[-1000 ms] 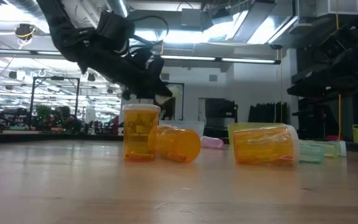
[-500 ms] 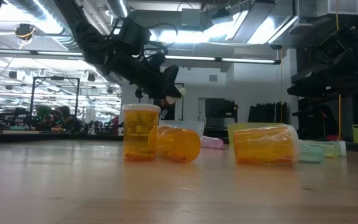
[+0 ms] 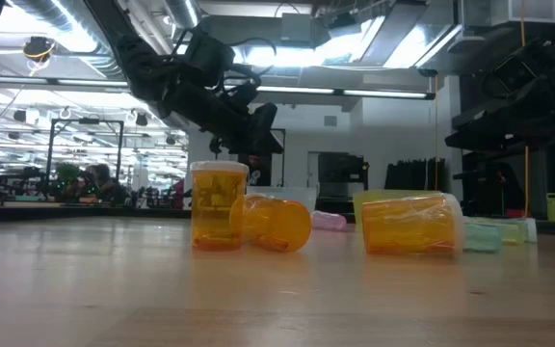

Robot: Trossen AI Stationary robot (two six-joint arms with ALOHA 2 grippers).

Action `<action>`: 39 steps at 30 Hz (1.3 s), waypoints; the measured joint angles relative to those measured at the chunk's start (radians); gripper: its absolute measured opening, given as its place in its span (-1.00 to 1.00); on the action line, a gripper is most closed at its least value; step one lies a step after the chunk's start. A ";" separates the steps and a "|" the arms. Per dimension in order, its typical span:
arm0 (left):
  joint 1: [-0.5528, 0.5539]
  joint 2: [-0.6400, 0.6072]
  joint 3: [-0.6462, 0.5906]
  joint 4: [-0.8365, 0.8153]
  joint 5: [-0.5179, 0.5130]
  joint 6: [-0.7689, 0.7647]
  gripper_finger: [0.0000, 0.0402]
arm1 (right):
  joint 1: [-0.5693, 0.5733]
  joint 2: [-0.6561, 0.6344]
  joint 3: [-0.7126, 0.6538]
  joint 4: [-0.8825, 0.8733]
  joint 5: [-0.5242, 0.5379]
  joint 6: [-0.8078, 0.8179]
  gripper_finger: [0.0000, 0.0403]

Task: Pick and place medicine bottles into bin by pill shape (circle, oval)
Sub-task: Put the small pink pill bottle into the transparent bin

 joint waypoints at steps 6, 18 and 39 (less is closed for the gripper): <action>-0.037 0.000 0.000 0.000 -0.001 0.000 -0.21 | 0.000 0.000 0.000 0.000 0.000 0.000 0.37; -0.157 -0.042 0.001 -0.074 0.000 0.116 -0.22 | 0.000 0.000 0.000 0.000 0.000 0.000 0.37; -0.270 -0.502 0.001 -0.836 -0.001 0.111 -0.22 | -0.001 0.000 0.000 0.007 0.029 -0.121 0.37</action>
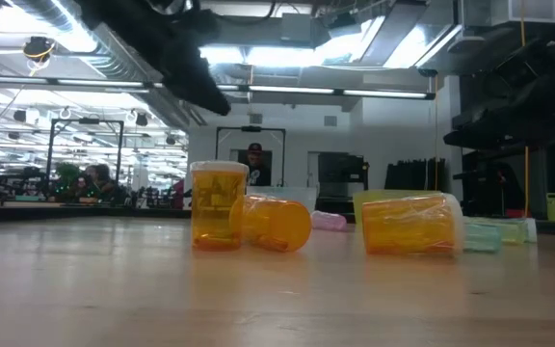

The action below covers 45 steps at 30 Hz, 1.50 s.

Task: Pick and place medicine bottles into bin by pill shape (circle, oval)
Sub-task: Put the small pink pill bottle into the transparent bin

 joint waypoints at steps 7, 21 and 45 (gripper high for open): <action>-0.050 -0.018 0.000 -0.181 0.001 -0.093 -0.22 | 0.000 0.000 0.000 0.033 0.053 -0.193 0.37; -0.066 -0.018 0.000 -0.182 -0.034 -0.085 -0.22 | -0.001 0.000 0.000 0.158 0.141 0.384 0.37; -0.066 -0.018 0.000 -0.166 -0.037 -0.060 -0.22 | -0.006 0.656 0.432 0.055 0.435 0.404 0.37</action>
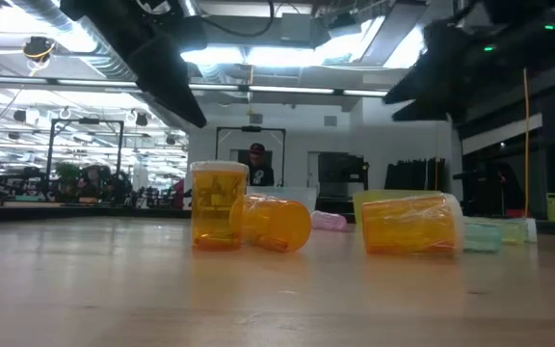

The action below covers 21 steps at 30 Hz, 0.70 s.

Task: Pick and place medicine bottles into bin by pill shape (circle, oval)
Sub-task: Put the small pink pill bottle into the transparent bin

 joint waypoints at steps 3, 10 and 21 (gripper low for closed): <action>0.000 0.000 0.000 0.000 0.000 0.000 -0.22 | -0.028 0.143 0.078 -0.032 0.004 -0.021 0.37; 0.000 0.000 0.000 0.000 0.000 0.000 -0.22 | -0.118 0.431 0.229 -0.081 -0.124 -0.046 0.37; 0.000 0.000 0.000 0.000 0.000 0.001 -0.22 | -0.154 0.746 0.401 -0.092 -0.159 0.003 0.37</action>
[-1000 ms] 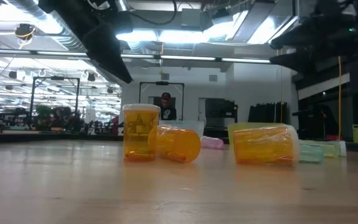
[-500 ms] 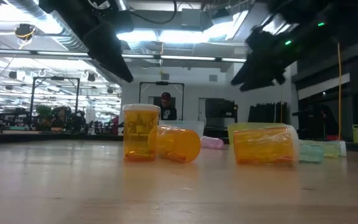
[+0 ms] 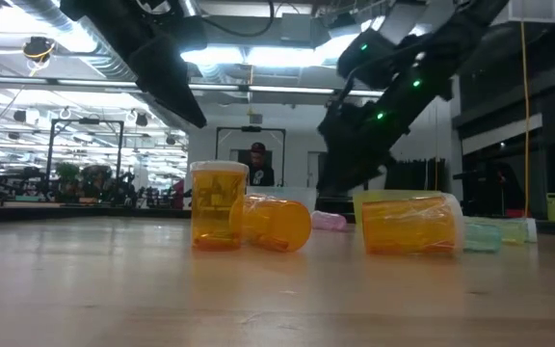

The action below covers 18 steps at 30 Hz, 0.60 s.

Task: Pick and place medicine bottles into bin by pill shape (circle, oval)
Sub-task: Put the small pink pill bottle into the transparent bin

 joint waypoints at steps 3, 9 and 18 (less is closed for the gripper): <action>0.000 0.000 0.000 0.000 0.000 0.000 -0.22 | -0.009 0.065 0.046 -0.033 0.005 0.055 0.37; 0.000 0.000 0.000 0.000 0.000 0.000 -0.22 | -0.016 0.150 0.099 -0.063 0.006 0.059 0.37; 0.000 0.000 0.000 0.003 0.000 0.000 -0.22 | -0.016 0.202 0.122 -0.112 0.010 0.088 0.37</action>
